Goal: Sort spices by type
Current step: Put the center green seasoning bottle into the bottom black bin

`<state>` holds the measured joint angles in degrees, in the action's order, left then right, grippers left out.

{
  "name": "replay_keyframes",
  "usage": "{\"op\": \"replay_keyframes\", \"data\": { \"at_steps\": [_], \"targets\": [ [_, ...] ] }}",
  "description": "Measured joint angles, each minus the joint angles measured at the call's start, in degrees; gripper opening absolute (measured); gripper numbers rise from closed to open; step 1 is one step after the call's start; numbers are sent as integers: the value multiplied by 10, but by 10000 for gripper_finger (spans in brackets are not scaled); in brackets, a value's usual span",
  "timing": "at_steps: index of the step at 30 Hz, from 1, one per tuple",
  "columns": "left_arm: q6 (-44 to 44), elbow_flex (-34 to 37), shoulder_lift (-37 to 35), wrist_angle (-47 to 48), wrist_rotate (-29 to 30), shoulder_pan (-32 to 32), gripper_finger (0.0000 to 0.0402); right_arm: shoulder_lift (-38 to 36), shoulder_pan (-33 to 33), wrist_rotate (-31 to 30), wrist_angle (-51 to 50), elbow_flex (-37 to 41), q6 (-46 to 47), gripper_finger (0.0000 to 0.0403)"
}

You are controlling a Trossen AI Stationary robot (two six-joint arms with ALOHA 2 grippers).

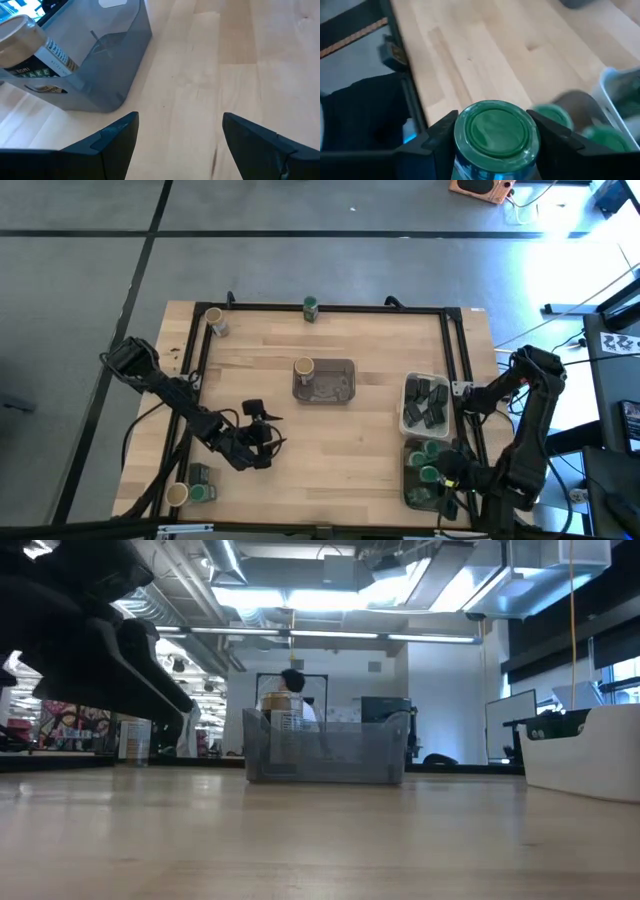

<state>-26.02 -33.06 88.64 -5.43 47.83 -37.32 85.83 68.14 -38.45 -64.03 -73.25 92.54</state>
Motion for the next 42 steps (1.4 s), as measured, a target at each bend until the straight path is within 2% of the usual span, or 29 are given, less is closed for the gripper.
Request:
{"op": "replay_keyframes", "data": {
  "at_steps": [7, 15, 25, 32, 42],
  "targets": [
    [12, 0, 0, 0, 0, 14, 285, 35, 25, -20, -67, 13, 104, 208],
    [20, 0, 0, 0, 0, 22, 285, 75, 24, -14, -80, 44, 130, 209],
    [20, 0, 0, 0, 0, 22, 285, 106, 24, 15, -113, 45, 152, 209],
    [20, 0, 0, 0, -1, 22, 285, 144, 24, -29, -118, 45, 153, 209],
    [20, 0, 0, 0, -1, 22, 285, 173, 24, -60, -123, 44, 178, 209]
  ]
}}
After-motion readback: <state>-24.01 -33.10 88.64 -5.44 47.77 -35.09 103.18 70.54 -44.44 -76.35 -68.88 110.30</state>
